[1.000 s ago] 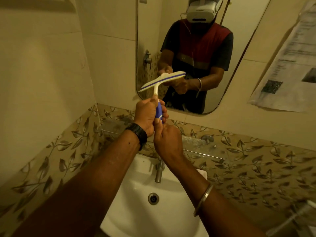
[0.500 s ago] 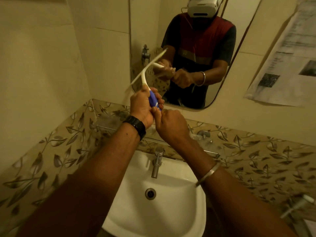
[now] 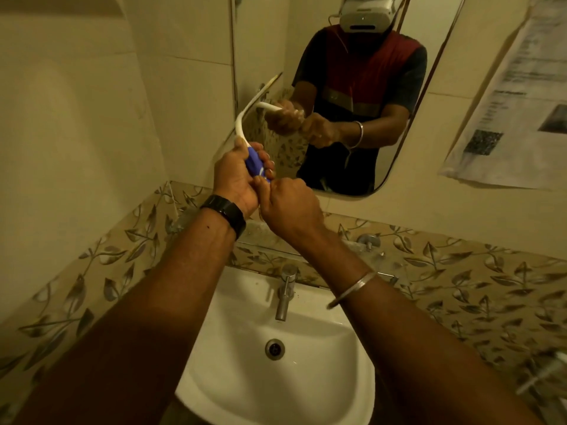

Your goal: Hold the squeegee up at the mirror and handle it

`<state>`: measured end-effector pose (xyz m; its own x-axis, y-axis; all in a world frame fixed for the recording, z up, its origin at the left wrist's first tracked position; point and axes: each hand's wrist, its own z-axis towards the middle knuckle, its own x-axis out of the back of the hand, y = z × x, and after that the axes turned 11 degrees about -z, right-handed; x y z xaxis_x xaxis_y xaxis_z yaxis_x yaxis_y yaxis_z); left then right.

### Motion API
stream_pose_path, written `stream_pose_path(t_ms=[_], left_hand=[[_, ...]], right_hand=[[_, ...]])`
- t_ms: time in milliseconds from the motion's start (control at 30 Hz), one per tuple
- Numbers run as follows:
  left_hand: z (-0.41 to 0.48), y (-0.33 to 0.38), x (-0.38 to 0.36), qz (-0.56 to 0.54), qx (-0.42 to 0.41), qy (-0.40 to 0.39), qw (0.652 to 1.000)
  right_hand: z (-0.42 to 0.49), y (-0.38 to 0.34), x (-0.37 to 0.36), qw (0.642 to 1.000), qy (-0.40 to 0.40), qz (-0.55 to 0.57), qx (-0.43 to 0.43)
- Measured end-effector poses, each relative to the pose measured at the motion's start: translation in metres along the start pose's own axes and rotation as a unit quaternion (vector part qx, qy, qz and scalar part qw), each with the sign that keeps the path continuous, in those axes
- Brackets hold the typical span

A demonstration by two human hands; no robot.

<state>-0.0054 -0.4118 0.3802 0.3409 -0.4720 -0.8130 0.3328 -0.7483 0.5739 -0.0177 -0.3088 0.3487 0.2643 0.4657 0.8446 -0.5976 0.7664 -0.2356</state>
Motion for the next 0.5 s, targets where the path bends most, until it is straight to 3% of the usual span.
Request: stream_pose_path(t_ms=[300,500], left_hand=[[-0.014,-0.068,0.031,-0.007,0.101,0.017,0.995],[-0.013,-0.004,0.0,-0.01,-0.005,-0.043,0.999]], right_hand=[[-0.062,0.045,-0.024,0.996,-0.067,-0.042,-0.033],[-0.018,0.001,0.012,1.0,0.022,0.001,0.019]])
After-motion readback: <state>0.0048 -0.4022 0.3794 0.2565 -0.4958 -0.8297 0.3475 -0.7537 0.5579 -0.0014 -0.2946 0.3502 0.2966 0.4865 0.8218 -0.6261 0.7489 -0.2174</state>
